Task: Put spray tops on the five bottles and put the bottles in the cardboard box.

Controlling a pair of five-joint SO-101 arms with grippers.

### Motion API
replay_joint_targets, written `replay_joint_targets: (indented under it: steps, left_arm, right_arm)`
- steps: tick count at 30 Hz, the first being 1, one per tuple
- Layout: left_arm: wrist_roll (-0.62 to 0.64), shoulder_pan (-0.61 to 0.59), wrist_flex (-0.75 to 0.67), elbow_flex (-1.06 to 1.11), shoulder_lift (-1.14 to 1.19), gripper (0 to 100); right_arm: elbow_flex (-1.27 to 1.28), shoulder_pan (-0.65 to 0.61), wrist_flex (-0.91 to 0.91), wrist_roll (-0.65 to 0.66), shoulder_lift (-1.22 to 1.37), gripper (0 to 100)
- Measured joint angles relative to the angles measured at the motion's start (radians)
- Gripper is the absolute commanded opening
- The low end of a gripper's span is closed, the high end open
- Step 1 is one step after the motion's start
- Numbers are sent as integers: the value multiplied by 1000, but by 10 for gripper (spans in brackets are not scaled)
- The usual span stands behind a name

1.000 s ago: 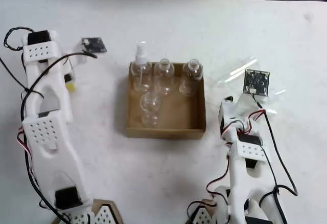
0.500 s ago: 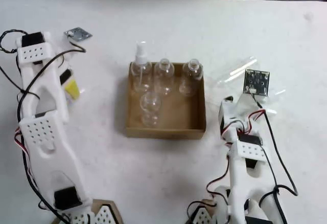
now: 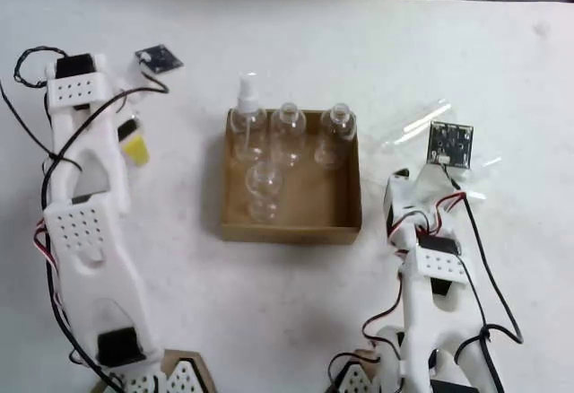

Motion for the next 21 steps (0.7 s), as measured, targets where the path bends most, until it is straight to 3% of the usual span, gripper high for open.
replay_joint_targets:
  steps: [12, 21]
  left_arm:
    - [-21, 34, -6, -11, 97, 211]
    - [60, 38, -2, -12, 98, 75]
  right_arm:
    - [0, -2, 0, 0, 0, 130]
    - [0, -2, 0, 0, 0, 129]
